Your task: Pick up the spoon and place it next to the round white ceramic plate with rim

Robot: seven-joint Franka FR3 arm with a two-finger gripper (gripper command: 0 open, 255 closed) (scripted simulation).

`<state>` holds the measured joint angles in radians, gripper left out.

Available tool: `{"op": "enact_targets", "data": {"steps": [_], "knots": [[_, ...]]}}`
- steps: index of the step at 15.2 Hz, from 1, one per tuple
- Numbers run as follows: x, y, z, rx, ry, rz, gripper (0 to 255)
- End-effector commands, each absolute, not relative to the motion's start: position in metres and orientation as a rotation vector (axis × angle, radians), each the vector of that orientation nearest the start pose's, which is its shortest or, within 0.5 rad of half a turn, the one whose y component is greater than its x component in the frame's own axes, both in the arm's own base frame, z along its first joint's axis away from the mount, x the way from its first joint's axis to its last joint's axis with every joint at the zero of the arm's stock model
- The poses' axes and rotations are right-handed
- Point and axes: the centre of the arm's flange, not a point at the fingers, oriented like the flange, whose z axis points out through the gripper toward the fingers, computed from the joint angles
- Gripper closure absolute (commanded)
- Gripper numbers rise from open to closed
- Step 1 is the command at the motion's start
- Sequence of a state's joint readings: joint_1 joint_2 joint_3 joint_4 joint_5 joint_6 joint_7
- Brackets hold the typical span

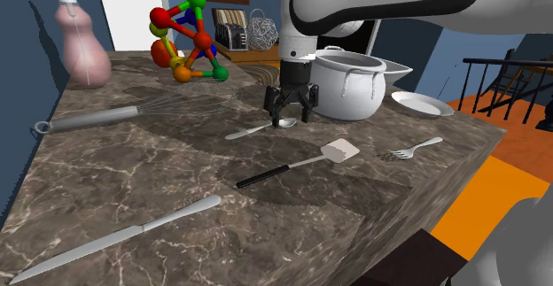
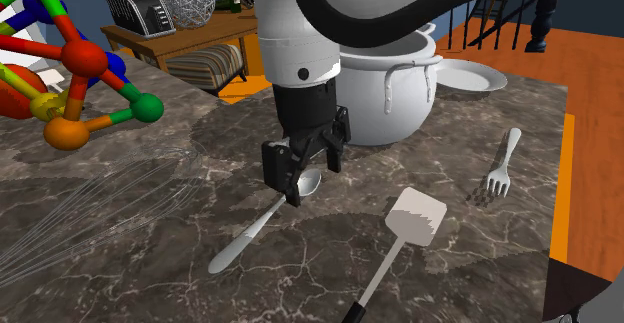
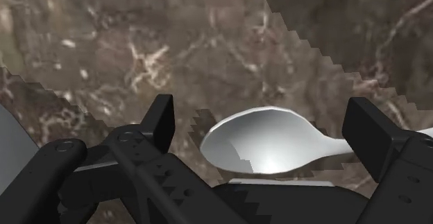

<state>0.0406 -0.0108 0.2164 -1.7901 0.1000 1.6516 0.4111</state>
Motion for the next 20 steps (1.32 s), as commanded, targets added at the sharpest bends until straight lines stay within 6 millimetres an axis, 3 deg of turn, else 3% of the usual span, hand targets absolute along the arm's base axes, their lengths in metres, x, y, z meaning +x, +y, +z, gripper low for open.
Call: {"op": "enact_targets", "data": {"steps": [1,2,11,20], "knots": [[0.525,0.149,0.534,-3.072,0.260,0.235,0],[0.525,0.149,0.534,-3.072,0.260,0.235,255],[0.525,0.149,0.534,-3.072,0.260,0.235,255],[0.525,0.149,0.582,-3.072,0.260,0.235,255]]}}
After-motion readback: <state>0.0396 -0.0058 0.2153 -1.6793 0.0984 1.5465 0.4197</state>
